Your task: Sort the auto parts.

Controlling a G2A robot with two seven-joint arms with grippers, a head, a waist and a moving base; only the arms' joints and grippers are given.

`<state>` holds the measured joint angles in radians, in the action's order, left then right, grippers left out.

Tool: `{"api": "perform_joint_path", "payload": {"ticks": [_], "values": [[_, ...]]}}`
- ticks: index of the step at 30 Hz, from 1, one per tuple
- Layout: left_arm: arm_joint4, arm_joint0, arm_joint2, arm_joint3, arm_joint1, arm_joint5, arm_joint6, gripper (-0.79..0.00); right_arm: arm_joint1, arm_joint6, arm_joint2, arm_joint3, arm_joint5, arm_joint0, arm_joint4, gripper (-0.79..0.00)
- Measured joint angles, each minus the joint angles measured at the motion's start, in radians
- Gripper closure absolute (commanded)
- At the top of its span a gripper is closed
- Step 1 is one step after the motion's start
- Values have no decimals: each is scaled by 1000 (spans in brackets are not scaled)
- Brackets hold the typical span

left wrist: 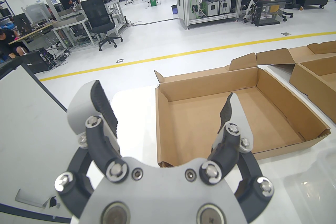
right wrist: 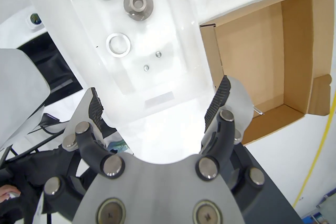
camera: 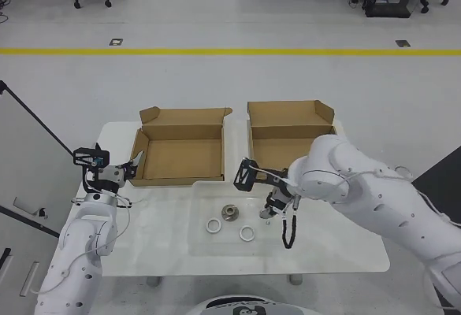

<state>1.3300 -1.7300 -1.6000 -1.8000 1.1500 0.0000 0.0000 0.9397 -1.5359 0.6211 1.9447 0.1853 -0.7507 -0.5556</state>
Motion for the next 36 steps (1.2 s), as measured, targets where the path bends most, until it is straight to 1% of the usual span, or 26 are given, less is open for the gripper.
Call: {"api": "perform_joint_path", "payload": {"ticks": [5,9,14,22,24,25,29,32,34,36], "values": [[0,0,0,0,0,0,0,-785,4,0,-120,-38,-1,90,69,-785],[0,0,0,0,0,0,0,-785,14,0,-184,-73,2,135,107,-785],[0,0,0,0,0,0,0,-785,37,0,-244,-134,14,159,134,-785],[0,0,0,0,0,0,0,-785,76,30,-287,-217,30,159,130,-785],[0,0,0,0,0,0,0,-785,85,37,-296,-238,36,157,129,-763],[0,0,0,0,0,0,0,-785,90,39,-301,-247,39,156,127,-733],[0,0,0,0,0,0,0,-785,109,39,-318,-284,39,158,113,-665],[0,0,0,0,0,0,0,-785,120,40,-325,-308,30,159,107,-588],[0,0,0,0,0,0,0,-785,125,42,-327,-321,25,158,105,-502],[0,0,0,0,0,0,0,-785,132,46,-330,-334,20,155,103,-453]]}}
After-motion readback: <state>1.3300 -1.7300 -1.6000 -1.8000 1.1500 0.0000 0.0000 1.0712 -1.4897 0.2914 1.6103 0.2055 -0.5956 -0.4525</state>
